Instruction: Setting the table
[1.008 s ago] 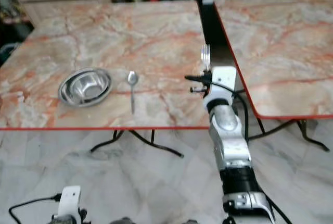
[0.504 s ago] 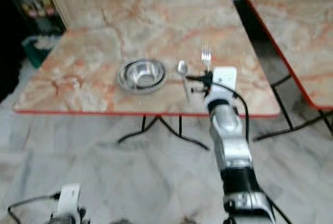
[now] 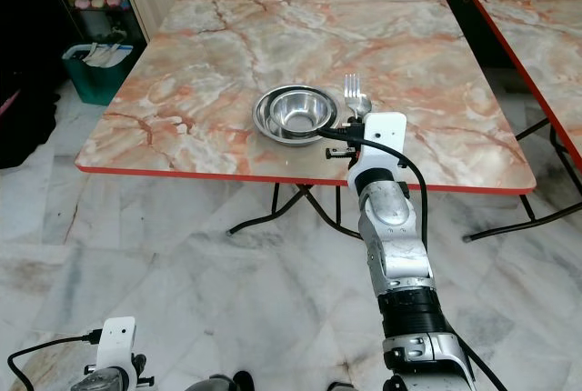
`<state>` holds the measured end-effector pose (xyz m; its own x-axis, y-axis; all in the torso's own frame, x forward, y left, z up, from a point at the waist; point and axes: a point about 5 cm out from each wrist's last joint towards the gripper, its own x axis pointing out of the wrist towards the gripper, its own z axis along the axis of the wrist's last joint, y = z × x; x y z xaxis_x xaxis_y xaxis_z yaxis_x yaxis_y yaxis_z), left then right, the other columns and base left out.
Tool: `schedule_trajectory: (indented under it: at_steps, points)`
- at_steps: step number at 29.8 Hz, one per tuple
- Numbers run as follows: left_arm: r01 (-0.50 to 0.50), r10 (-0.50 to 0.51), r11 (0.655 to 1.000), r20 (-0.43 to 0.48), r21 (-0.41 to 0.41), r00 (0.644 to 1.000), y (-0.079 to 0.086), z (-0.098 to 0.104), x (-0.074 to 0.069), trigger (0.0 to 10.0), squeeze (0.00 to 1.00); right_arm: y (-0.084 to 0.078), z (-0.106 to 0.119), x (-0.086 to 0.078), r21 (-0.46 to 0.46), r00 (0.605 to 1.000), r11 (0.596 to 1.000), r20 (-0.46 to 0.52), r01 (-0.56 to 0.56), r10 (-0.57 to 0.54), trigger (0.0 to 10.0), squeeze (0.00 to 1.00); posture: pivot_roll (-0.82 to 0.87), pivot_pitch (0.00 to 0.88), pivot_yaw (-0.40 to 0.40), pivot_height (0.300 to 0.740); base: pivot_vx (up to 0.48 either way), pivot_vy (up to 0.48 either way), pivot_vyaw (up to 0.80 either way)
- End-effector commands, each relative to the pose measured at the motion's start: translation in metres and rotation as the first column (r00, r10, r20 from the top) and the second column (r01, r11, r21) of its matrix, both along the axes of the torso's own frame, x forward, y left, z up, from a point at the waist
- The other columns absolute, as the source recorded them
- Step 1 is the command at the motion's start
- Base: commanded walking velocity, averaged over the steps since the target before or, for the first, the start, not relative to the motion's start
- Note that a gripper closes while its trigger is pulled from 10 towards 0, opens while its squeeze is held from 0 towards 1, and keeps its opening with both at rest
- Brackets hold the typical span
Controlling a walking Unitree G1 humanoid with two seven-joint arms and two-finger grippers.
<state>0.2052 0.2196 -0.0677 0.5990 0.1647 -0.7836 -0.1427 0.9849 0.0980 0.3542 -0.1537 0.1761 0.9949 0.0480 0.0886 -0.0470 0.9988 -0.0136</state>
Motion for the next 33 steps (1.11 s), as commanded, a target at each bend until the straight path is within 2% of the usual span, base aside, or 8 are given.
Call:
schedule_trajectory:
  at_steps: [1, 5, 16, 33]
  points:
    - [-0.006, 0.006, 1.0, -0.023, 0.001, 1.0, 0.0008, -0.0036, -0.0065, 10.0, 0.0, -0.002, 0.0028, -0.0004, -0.005, 1.0, 1.0, 0.012, 0.004, -0.004, 10.0, 0.0, 0.01, 0.157, 0.037, 0.74, 0.0, 0.0, 0.0]
    - [-0.006, 0.006, 1.0, -0.022, 0.001, 1.0, 0.0008, -0.0035, -0.0063, 10.0, 0.0, -0.0007, 0.0033, -0.0006, -0.035, 1.0, 0.999, 0.018, -0.006, 0.007, 10.0, 0.0, 0.01, 0.156, 0.037, 0.74, 0.06, 0.0, 0.0]
    - [-0.004, 0.004, 1.0, -0.021, -0.001, 1.0, 0.0005, -0.0034, -0.006, 10.0, 0.0, -0.0036, 0.0024, -0.0004, -0.011, 1.0, 1.0, 0.012, 0.012, -0.012, 10.0, 0.0, 0.01, 0.153, 0.038, 0.74, 0.245, 0.0, 0.0]
    - [0.0, 0.0, 1.0, -0.022, 0.0, 1.0, 0.0005, -0.0033, -0.0059, 10.0, 0.0, -0.0061, 0.0009, -0.0004, -0.02, 1.0, 1.0, 0.002, 0.025, -0.025, 10.0, 0.0, 0.01, 0.155, 0.039, 0.74, 0.321, 0.0, 0.0]
